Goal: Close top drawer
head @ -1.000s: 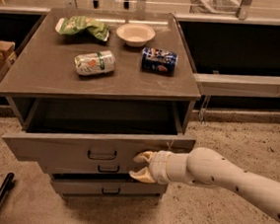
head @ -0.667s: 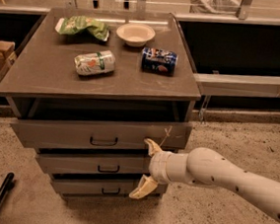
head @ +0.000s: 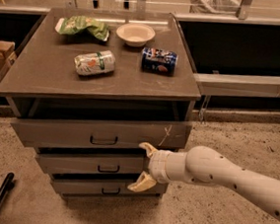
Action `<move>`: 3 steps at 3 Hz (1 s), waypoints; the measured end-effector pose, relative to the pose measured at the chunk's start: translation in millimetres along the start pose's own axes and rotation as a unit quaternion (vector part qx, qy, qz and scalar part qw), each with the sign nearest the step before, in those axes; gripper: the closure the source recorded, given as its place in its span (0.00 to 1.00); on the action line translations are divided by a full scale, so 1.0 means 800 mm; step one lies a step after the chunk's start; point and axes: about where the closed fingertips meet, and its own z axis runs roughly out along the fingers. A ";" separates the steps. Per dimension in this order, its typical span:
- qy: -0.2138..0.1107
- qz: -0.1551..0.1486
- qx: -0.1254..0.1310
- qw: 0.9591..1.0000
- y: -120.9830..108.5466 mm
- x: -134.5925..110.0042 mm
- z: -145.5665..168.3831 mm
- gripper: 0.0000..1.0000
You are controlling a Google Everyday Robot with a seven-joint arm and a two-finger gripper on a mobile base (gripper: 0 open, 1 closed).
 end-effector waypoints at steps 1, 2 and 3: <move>0.002 -0.003 -0.005 1.000 -0.019 0.001 0.007 0.22; 0.001 -0.004 0.002 1.000 -0.039 0.001 0.010 0.00; 0.001 -0.004 0.002 1.000 -0.039 0.001 0.010 0.00</move>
Offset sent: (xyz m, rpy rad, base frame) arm 0.0619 -0.0038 0.0095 -0.0011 -0.0297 -0.0171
